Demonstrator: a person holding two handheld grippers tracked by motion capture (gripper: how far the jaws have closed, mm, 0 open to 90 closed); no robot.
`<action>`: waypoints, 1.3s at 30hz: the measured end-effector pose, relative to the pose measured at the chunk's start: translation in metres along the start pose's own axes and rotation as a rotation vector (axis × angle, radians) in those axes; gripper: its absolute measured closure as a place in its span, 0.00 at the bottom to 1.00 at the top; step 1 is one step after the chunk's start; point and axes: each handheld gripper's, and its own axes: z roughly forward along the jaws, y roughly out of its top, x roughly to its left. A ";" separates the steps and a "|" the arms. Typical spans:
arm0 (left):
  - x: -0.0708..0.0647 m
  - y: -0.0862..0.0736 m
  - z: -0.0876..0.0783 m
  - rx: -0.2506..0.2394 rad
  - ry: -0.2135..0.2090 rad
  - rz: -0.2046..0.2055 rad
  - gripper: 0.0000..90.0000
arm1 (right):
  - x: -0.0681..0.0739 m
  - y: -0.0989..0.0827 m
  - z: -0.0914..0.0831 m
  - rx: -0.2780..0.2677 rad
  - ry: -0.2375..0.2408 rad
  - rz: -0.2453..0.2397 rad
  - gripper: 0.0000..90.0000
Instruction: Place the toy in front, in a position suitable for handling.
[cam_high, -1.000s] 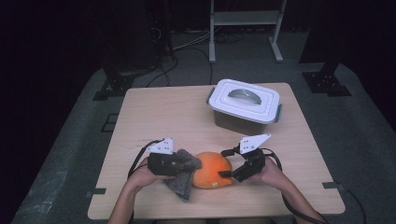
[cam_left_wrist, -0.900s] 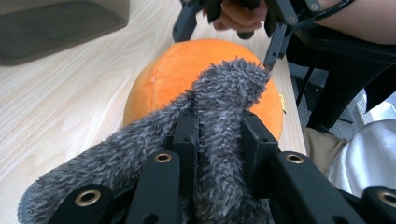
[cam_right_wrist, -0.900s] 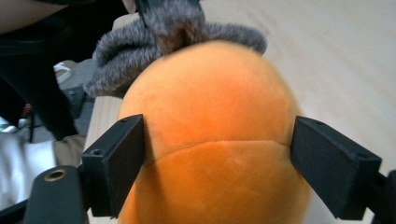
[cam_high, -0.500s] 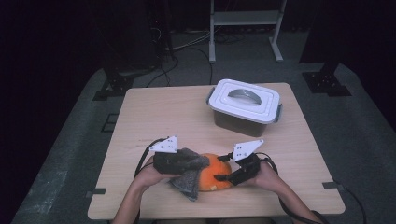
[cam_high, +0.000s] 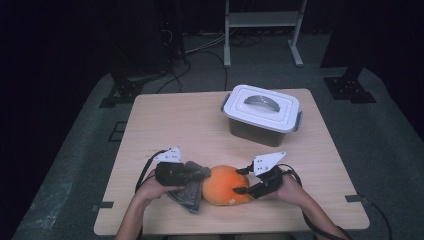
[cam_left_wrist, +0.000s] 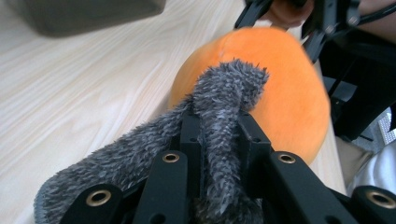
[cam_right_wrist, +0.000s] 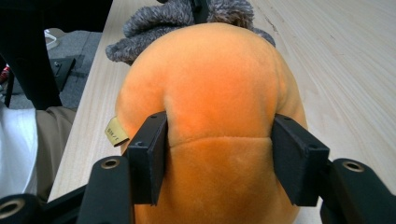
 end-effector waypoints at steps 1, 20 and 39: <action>-0.002 0.003 0.002 -0.005 -0.002 0.010 0.84 | 0.001 0.000 0.000 0.003 -0.002 -0.003 0.45; -0.008 0.006 -0.001 0.066 -0.022 0.046 0.84 | -0.002 -0.001 -0.002 0.001 -0.012 -0.019 0.45; -0.018 0.033 0.012 -0.046 -0.077 0.084 0.84 | 0.009 0.005 0.004 -0.002 -0.029 -0.056 0.46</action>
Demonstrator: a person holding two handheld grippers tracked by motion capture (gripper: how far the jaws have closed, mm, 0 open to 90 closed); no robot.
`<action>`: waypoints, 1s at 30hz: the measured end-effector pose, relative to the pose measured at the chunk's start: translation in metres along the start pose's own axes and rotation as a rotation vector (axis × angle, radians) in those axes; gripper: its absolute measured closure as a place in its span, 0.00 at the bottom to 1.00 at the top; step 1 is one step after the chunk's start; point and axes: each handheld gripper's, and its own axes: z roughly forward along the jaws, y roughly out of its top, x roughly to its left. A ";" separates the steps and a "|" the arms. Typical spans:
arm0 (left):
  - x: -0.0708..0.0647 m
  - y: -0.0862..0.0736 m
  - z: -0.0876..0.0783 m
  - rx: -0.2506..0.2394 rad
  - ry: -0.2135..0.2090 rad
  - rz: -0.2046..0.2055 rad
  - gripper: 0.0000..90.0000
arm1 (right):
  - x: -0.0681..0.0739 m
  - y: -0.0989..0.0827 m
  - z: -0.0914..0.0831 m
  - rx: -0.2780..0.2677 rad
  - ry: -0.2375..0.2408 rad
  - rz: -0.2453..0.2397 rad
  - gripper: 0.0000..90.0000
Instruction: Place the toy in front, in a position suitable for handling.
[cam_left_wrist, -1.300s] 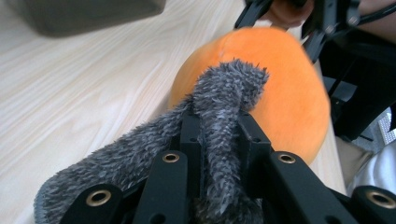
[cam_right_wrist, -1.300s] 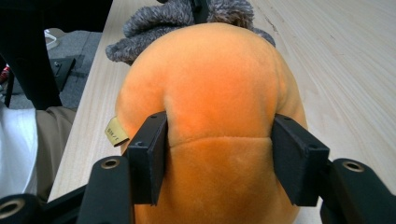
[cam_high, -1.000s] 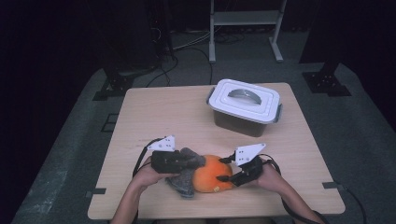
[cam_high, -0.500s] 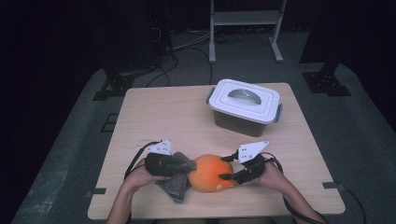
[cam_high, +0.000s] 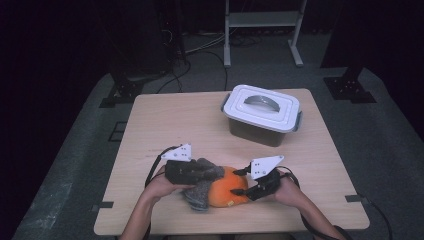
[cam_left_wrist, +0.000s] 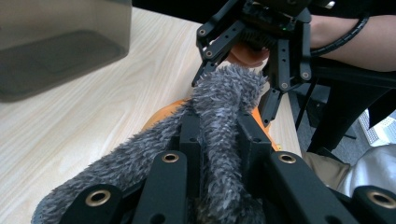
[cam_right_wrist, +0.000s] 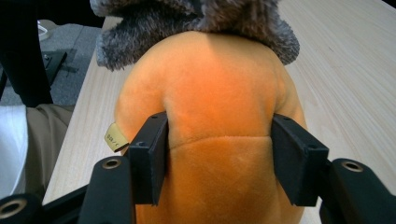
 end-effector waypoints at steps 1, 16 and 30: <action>0.001 -0.001 0.000 0.006 0.010 -0.013 0.84 | 0.000 0.000 0.000 0.002 0.000 -0.002 0.46; 0.004 -0.010 -0.007 0.006 -0.011 -0.046 0.83 | 0.003 0.002 0.002 -0.007 0.008 -0.029 0.45; -0.003 -0.013 0.001 0.070 -0.075 0.001 0.82 | -0.013 -0.003 0.009 0.000 0.114 0.198 0.14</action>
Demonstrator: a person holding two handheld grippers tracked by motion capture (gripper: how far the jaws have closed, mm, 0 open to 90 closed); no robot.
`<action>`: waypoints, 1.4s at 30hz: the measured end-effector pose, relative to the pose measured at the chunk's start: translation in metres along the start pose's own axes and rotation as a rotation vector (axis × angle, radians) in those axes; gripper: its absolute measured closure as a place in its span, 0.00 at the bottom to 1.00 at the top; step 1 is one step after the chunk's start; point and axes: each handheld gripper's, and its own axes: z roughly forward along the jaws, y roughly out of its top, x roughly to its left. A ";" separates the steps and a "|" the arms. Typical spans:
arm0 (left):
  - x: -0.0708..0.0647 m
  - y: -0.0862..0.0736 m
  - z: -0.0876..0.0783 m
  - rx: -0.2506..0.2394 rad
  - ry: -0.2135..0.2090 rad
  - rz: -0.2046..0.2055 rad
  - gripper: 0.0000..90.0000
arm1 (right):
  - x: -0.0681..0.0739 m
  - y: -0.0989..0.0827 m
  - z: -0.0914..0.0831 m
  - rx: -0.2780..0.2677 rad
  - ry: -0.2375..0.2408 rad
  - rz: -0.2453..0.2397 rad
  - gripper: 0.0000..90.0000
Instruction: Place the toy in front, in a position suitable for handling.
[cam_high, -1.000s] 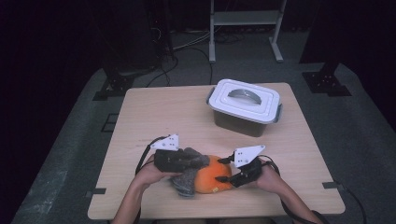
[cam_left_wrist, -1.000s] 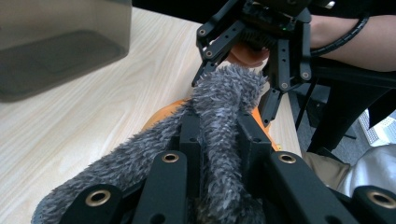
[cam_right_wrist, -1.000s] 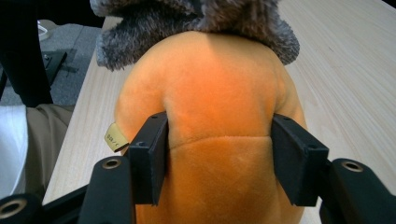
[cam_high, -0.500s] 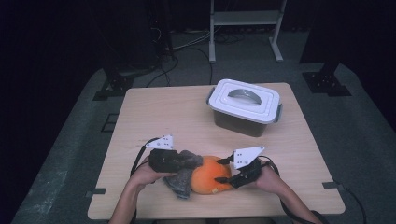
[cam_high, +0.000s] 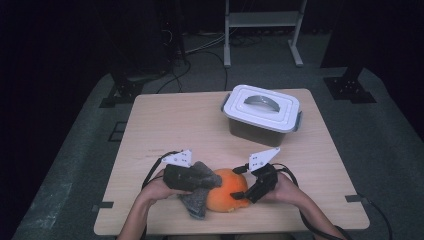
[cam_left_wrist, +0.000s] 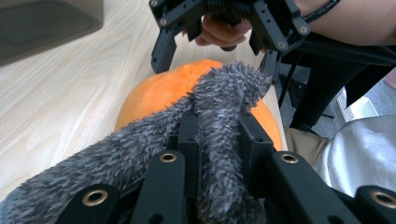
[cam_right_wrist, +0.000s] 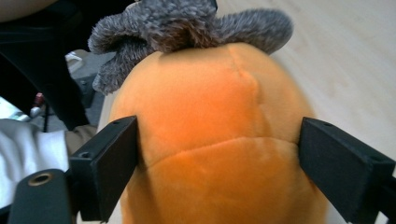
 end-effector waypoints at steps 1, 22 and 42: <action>0.001 0.000 0.000 0.000 0.004 0.000 0.82 | 0.000 -0.001 0.001 0.002 -0.002 0.009 0.17; 0.007 -0.005 -0.003 -0.027 0.097 -0.040 0.81 | 0.001 0.002 -0.008 -0.008 -0.149 -0.122 0.25; 0.001 0.008 -0.004 -0.062 0.099 -0.002 0.82 | 0.010 0.004 -0.001 0.030 -0.162 -0.147 0.33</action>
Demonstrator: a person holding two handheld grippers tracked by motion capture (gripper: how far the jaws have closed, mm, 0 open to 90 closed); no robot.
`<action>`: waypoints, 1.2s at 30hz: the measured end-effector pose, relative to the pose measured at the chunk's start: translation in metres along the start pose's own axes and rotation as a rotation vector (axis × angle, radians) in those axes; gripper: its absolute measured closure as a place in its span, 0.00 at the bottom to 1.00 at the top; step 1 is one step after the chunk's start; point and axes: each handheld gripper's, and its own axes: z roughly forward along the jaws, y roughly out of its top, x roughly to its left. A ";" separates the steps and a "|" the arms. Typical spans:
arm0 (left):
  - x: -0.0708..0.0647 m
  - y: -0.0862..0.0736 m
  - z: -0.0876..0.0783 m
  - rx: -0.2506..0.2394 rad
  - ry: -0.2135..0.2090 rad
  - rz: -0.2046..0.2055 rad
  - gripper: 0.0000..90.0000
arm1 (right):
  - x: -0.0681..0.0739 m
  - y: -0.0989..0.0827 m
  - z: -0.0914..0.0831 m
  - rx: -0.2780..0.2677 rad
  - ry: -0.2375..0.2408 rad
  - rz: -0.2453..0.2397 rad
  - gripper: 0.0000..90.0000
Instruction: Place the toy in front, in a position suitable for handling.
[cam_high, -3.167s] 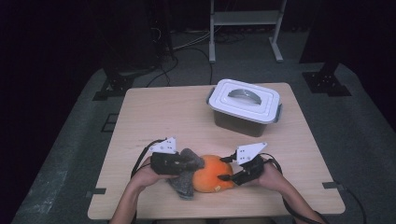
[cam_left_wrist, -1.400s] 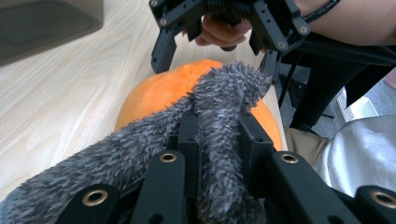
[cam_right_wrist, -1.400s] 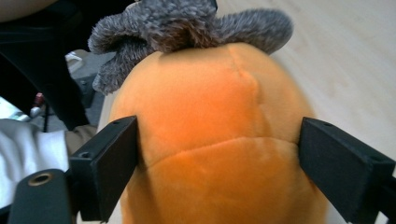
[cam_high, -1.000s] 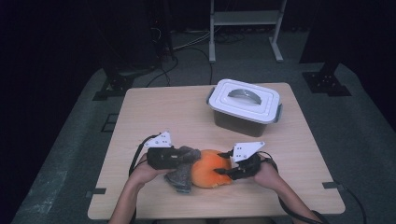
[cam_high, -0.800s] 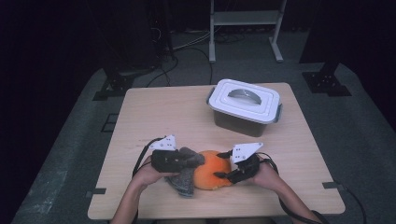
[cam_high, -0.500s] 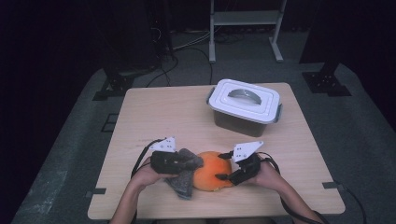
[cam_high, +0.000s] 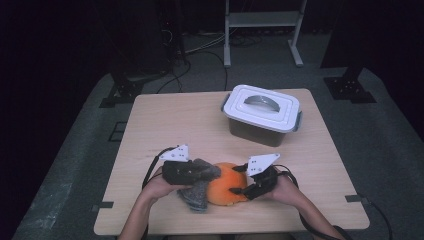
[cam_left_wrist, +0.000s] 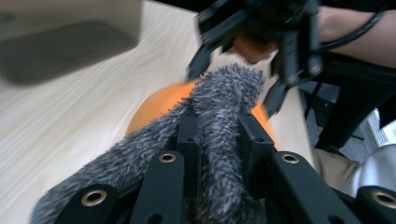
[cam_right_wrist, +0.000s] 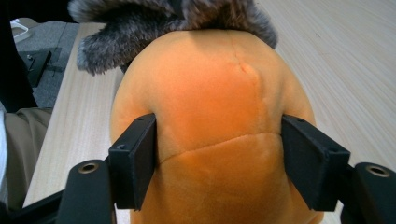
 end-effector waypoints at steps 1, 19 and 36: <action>-0.002 0.002 0.002 0.006 0.001 0.013 0.81 | 0.001 0.000 0.001 -0.001 0.003 -0.004 0.33; 0.012 -0.018 -0.011 0.070 0.074 -0.041 0.82 | -0.020 -0.013 -0.007 -0.024 0.094 0.105 0.37; -0.014 0.022 -0.005 0.027 0.020 0.071 0.82 | -0.002 0.015 -0.031 -0.105 0.082 0.020 0.71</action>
